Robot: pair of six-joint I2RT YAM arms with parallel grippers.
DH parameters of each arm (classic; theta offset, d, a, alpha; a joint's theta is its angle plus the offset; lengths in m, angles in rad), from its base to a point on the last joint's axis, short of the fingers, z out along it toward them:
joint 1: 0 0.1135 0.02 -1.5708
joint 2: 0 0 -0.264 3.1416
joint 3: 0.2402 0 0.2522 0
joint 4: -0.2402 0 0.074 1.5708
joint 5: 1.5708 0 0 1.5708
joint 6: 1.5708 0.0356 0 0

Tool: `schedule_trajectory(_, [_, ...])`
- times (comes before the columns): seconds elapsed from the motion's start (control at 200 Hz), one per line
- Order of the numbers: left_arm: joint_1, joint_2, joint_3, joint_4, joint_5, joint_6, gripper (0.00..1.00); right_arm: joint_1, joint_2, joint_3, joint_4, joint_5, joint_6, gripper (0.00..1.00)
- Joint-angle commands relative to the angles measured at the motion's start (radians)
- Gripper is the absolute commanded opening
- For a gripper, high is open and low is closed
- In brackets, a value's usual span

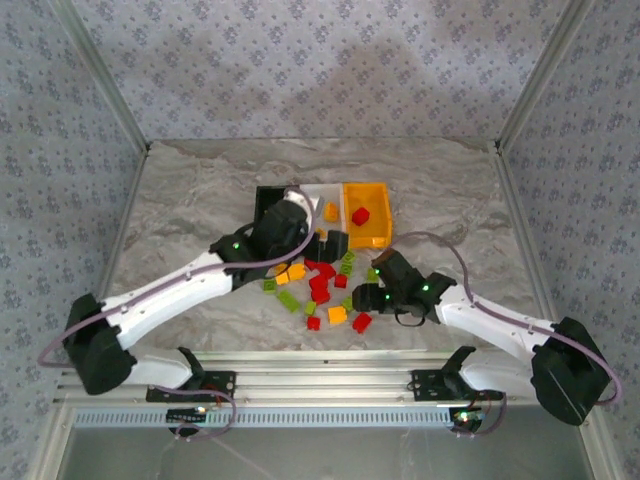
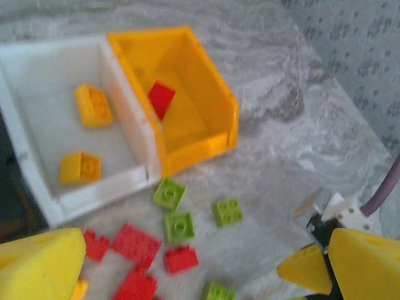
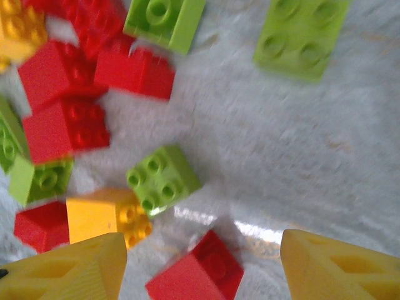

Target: Sort the legos into containers by color

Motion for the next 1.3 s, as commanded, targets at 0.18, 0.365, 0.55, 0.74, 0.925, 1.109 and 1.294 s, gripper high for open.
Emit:
schedule_trajectory(0.18, [-0.004,-0.286,-0.265,-0.048,-0.082,-0.141,1.00,0.150,0.062,-0.009,-0.092,0.048,-0.039,0.70])
schedule_trajectory(0.365, [-0.005,-0.371,-0.350,-0.086,-0.133,-0.183,1.00,0.168,0.138,-0.003,-0.058,0.100,-0.020,0.69])
schedule_trajectory(0.55, [-0.005,-0.389,-0.389,-0.105,-0.148,-0.206,1.00,0.168,0.174,0.013,-0.038,0.137,-0.019,0.68])
schedule_trajectory(0.74, [-0.004,-0.400,-0.407,-0.108,-0.162,-0.209,1.00,0.167,0.214,0.020,-0.026,0.149,-0.024,0.61])
schedule_trajectory(0.925, [-0.004,-0.415,-0.421,-0.111,-0.167,-0.212,1.00,0.165,0.188,0.023,-0.040,0.153,-0.022,0.47])
schedule_trajectory(1.109, [-0.003,-0.453,-0.444,-0.118,-0.198,-0.218,1.00,0.150,0.097,0.052,-0.126,0.152,-0.021,0.38])
schedule_trajectory(1.294, [0.003,-0.497,-0.474,-0.123,-0.244,-0.247,1.00,0.048,0.045,0.197,-0.155,0.184,-0.098,0.37])
